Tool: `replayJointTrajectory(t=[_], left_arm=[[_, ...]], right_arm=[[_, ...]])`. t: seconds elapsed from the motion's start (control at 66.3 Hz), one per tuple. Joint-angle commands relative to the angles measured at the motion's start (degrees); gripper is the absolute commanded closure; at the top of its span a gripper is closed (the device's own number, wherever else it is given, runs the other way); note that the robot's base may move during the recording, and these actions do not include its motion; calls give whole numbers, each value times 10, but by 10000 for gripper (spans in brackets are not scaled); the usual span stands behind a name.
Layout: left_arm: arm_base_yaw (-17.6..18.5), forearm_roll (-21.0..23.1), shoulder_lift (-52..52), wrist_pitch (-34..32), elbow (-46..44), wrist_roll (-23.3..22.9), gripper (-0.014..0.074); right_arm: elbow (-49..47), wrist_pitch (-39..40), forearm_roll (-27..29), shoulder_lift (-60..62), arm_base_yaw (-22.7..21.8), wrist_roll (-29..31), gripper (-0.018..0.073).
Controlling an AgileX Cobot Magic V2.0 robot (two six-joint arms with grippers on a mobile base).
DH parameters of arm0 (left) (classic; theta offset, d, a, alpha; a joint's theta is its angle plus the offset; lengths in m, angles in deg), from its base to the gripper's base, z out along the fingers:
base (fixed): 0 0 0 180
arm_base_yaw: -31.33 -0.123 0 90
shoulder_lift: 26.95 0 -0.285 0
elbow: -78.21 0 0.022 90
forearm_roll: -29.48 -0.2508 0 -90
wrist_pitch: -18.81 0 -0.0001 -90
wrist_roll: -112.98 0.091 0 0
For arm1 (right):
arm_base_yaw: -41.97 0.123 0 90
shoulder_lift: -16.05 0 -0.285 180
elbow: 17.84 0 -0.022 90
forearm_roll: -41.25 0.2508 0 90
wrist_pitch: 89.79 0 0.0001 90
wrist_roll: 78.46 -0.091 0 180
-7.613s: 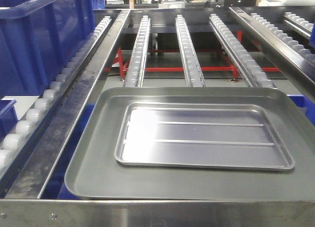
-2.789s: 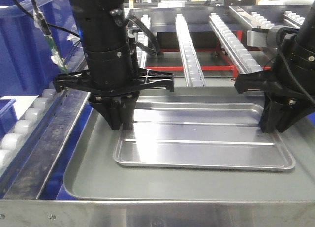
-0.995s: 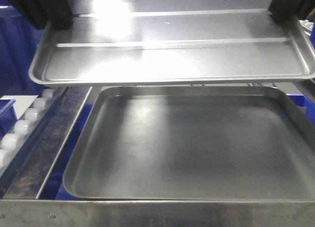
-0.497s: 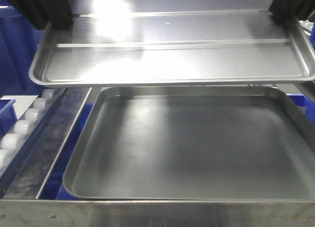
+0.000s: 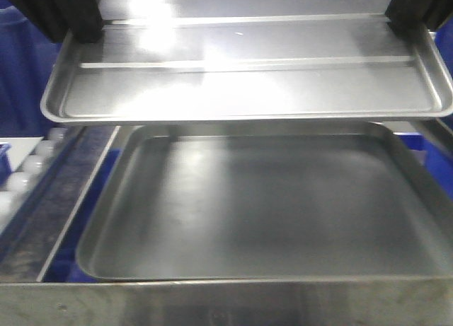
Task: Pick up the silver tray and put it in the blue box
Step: 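Hold the silver tray level with both grippers while backing away, then carry the tray with both grippers while the base turns toward the bins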
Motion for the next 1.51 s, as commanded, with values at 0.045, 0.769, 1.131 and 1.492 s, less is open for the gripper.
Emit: replayJointTrajectory(t=[0.045, 0.769, 1.131, 1.492], left_arm=[[4, -27, -16, 12, -12, 21, 694], [4, -24, -16, 12, -12, 21, 694], [4, -24, -16, 12, -12, 21, 700], [4, -24, -16, 12, -12, 21, 701]], right_arm=[[-21, 19, -34, 19, -3, 12, 500], [-21, 18, -34, 18, -3, 12, 500], [-21, 18, -34, 18, -3, 12, 500], [-21, 18, -34, 18, -3, 13, 500]])
